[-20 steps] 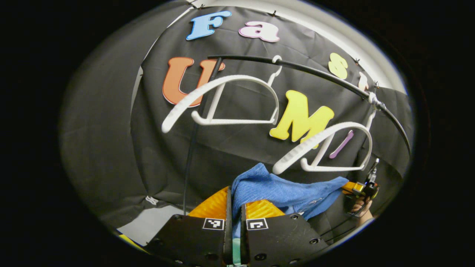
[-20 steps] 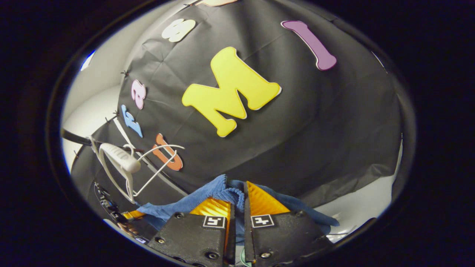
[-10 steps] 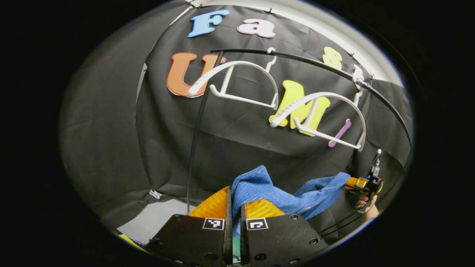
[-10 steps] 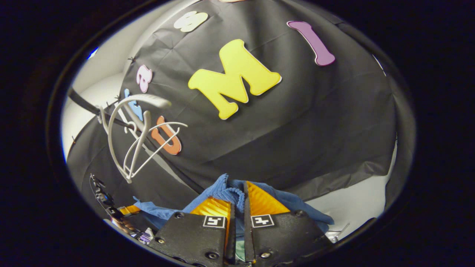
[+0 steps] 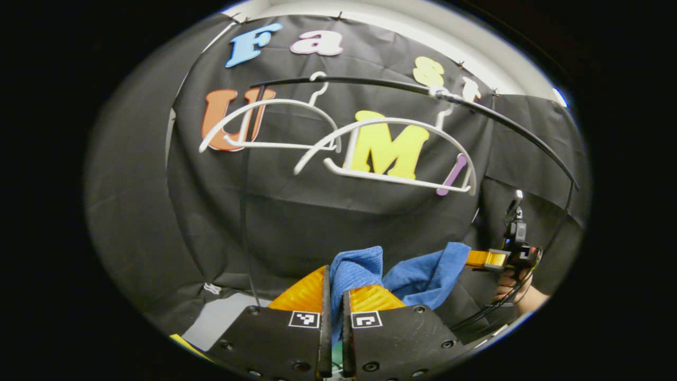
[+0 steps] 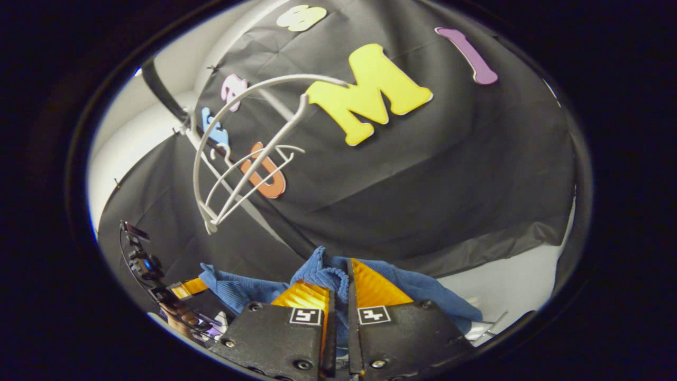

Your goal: Grasp the clothes on the hanger with both hands and then place them into the laundry hamper below.

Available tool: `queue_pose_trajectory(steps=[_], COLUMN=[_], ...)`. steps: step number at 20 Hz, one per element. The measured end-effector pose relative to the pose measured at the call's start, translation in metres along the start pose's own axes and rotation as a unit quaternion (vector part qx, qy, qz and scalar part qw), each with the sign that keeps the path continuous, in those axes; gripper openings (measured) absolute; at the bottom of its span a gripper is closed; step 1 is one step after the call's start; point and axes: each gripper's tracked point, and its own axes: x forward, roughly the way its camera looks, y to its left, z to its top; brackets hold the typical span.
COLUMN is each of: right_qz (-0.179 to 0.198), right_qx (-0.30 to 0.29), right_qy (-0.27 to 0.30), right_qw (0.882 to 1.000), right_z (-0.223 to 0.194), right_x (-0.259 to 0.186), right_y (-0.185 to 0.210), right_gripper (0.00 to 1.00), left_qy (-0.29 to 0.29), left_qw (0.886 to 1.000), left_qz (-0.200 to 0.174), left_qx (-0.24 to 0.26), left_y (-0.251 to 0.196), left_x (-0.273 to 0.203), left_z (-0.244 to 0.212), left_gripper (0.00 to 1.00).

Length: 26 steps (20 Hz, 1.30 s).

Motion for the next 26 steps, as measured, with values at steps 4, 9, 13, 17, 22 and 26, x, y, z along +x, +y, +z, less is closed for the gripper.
queue_pose_trajectory(steps=[4, 9, 13, 17, 22, 26], right_qz=[0.038, 0.083, 0.123, 0.138, 0.147, 0.131], right_qx=[-0.029, -0.055, -0.062, -0.045, -0.009, 0.036], right_qy=[0.015, 0.039, 0.055, 0.079, 0.097, 0.122], right_qw=[0.999, 0.994, 0.989, 0.986, 0.984, 0.983], right_z=[-0.009, -0.026, -0.037, -0.052, -0.058, -0.085], right_x=[0.006, 0.008, 0.012, 0.016, 0.020, 0.051], right_y=[0.042, 0.094, 0.125, 0.131, 0.131, 0.110], right_gripper=[0.12, 0.12, 0.12, 0.12, 0.11, 0.11], left_qy=[-0.012, -0.023, -0.028, -0.017, -0.006, 0.017], left_qw=[0.999, 0.997, 0.995, 0.996, 0.997, 0.998], left_qz=[-0.027, -0.047, -0.066, -0.064, -0.060, -0.058], left_qx=[0.030, 0.065, 0.070, 0.065, 0.038, 0.017], left_y=[-0.035, -0.066, -0.085, -0.085, -0.073, -0.064], left_x=[-0.004, -0.012, -0.017, -0.014, -0.008, 0.007], left_z=[0.015, 0.022, 0.021, 0.009, 0.001, -0.033], left_gripper=[0.07, 0.07, 0.07, 0.08, 0.07, 0.07])
